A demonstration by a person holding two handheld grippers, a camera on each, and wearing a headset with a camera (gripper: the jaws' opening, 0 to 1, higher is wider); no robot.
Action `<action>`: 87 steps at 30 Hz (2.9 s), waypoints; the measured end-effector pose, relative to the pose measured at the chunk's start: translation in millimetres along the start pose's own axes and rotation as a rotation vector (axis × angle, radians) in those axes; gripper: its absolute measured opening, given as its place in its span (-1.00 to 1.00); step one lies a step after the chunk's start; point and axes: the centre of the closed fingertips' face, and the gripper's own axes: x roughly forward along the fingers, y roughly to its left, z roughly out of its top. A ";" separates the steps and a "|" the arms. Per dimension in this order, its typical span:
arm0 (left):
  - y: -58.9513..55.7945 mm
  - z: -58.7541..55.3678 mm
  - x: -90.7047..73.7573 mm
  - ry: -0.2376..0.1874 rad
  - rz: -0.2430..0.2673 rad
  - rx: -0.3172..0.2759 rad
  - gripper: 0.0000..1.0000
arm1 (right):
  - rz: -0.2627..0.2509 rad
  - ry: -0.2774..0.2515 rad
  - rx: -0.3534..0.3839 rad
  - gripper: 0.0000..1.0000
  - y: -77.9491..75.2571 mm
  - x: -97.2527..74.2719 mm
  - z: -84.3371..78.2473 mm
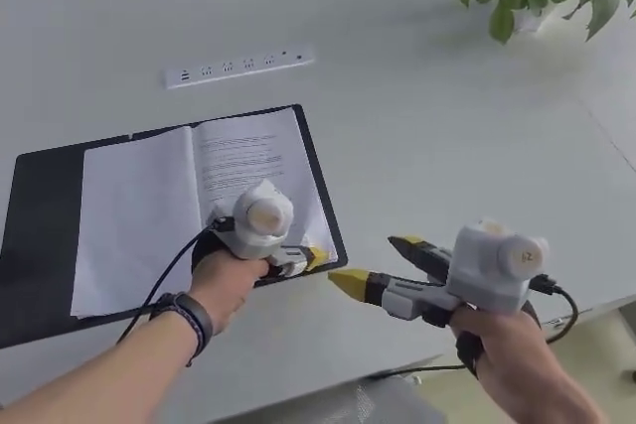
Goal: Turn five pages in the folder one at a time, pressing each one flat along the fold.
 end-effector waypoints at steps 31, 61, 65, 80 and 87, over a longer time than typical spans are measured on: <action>13.0 1.8 -1.9 -0.054 0.011 -0.070 -0.04 | 0.071 -0.066 0.120 0.23 -17.1 58.0 29.5; 16.0 2.8 -3.5 -0.088 0.017 -0.129 -0.08 | 0.107 0.016 0.348 -0.64 -35.1 130.1 14.2; 16.2 3.3 -3.7 -0.087 0.012 -0.133 -0.08 | 0.108 0.013 0.349 -0.81 -36.9 130.5 12.2; 7.9 2.5 -15.4 -0.078 -0.039 -0.146 0.17 | 0.109 -0.019 0.375 -0.96 -36.2 125.5 18.7; 10.1 1.6 -26.8 -0.090 -0.033 -0.170 0.25 | 0.115 -0.032 0.386 -1.00 -31.0 126.3 23.3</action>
